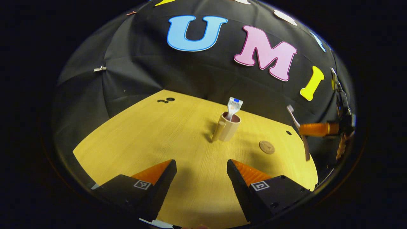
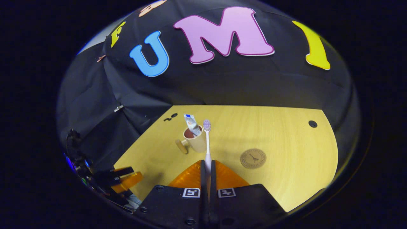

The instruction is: Put the toothbrush and toothpaste on the desktop into the cup, then pick up the cup and place it on the coaster on the desktop.

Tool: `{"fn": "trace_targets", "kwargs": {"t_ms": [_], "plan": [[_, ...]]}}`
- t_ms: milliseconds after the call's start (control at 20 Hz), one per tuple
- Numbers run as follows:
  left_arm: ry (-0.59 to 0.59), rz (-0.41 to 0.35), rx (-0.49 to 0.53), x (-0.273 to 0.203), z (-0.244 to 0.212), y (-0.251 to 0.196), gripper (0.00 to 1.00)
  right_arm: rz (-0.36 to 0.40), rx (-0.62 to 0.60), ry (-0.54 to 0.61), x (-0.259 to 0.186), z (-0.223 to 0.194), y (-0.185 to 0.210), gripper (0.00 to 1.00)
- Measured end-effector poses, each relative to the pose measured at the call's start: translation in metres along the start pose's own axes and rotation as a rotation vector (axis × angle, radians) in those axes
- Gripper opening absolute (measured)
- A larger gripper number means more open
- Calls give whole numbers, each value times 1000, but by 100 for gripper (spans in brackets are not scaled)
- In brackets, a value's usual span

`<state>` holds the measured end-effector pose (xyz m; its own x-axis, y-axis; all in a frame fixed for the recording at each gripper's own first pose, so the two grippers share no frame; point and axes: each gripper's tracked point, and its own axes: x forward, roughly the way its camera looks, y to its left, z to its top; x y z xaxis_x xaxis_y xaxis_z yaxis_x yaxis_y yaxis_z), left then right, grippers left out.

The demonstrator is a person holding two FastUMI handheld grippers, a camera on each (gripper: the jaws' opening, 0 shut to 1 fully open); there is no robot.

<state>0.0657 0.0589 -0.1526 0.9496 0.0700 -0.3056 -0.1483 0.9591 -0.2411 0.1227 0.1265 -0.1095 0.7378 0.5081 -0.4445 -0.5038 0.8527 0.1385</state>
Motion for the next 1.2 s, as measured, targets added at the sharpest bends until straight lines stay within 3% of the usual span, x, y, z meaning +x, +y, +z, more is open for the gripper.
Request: {"fn": "trace_targets", "kwargs": {"t_ms": [200, 600, 950, 1200], "plan": [[9, -3, -42, -12, -6, 11, 98, 45, -22, -103, 24, 29, 36, 6], [-81, 42, -64, -12, 17, 47, 98, 84, -40, -292, 72, 73, 84, 6], [-111, 76, -76, -6, 21, 88, 98, 63, -16, -391, 135, 77, 88, 6], [-142, 80, -104, 13, 33, 109, 98, 11, -114, -556, 160, 76, 85, 6]]}}
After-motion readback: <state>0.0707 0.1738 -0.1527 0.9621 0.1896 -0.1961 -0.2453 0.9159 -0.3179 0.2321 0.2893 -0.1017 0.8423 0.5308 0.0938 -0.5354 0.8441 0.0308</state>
